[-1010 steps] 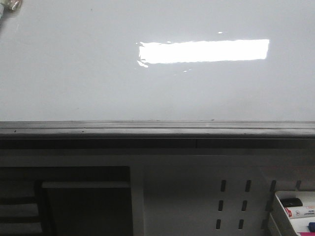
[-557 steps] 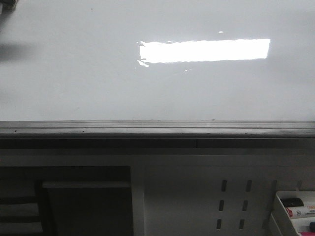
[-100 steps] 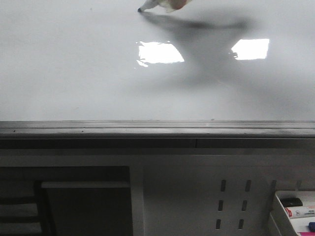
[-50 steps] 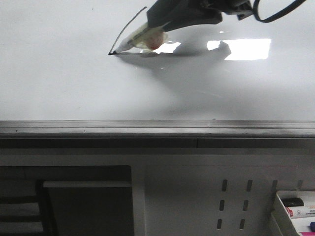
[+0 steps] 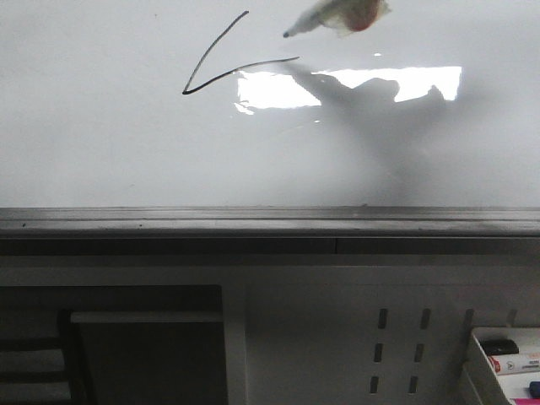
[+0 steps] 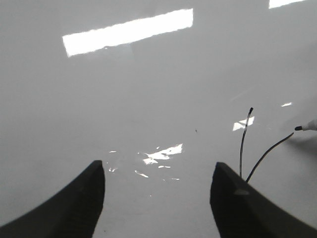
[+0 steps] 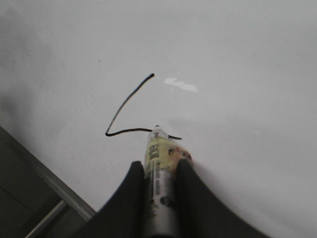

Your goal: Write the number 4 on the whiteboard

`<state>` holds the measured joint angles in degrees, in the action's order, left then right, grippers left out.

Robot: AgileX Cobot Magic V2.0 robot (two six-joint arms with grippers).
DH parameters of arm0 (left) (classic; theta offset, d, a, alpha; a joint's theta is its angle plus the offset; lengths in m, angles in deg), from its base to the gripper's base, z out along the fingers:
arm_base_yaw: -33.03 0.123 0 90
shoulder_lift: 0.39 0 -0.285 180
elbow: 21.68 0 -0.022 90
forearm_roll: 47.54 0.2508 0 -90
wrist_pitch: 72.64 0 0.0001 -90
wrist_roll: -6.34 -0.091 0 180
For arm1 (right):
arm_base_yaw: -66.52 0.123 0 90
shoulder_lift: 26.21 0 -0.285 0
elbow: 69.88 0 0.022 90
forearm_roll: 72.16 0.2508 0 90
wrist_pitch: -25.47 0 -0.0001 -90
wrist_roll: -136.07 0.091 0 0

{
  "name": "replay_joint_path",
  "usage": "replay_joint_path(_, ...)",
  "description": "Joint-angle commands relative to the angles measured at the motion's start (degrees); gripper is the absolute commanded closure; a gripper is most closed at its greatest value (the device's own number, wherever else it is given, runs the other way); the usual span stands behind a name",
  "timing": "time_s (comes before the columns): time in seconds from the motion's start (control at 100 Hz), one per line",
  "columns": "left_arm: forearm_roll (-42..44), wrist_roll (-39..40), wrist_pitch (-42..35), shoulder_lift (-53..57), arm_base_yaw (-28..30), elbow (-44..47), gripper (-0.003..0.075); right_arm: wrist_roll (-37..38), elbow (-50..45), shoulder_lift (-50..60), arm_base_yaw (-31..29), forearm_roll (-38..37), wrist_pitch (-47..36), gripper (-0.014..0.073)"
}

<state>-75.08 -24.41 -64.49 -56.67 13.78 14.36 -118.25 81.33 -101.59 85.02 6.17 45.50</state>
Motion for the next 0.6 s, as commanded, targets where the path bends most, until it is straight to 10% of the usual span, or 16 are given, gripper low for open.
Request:
replay_joint_path(0.0, -0.9, 0.5, -3.9, 0.6, 0.2, -1.5, 0.0291, -0.1, 4.1, -0.5, 0.3, 0.8, 0.6, 0.0644)
replay_joint_path(0.59, -0.9, 0.5, -3.8, 0.6, 0.0, -1.5, 0.0291, 5.8, 0.2, -6.9, 0.3, -3.5, 8.6, 0.0643)
